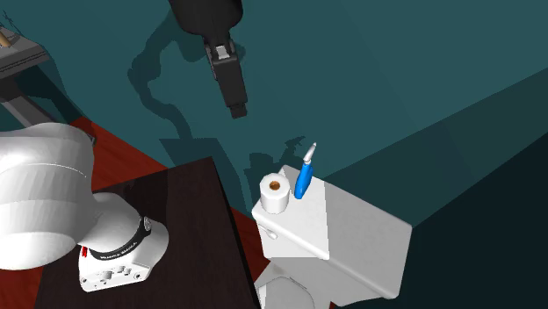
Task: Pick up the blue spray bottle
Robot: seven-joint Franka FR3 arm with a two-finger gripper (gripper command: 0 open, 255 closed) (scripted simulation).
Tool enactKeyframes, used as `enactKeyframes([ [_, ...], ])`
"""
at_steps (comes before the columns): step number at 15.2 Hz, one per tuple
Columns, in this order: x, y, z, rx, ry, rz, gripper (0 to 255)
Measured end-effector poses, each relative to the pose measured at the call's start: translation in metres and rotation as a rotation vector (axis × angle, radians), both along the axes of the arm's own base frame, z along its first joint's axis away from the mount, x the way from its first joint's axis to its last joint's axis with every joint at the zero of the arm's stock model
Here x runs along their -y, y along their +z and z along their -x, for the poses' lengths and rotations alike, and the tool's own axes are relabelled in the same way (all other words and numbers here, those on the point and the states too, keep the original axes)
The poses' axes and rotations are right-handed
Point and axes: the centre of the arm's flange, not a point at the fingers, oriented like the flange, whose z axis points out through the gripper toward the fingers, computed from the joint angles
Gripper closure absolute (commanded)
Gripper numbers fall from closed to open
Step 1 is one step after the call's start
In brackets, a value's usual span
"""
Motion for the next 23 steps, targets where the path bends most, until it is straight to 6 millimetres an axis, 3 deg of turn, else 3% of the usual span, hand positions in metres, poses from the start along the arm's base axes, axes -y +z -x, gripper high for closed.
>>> enactKeyframes([
  [3,-0.001,-0.012,-0.012,-0.004,0.026,0.003,0],
  [13,-0.009,-0.114,-0.094,-0.033,0.233,0.031,0],
  [23,-0.039,-0.219,-0.173,-0.061,0.447,0.059,0],
])
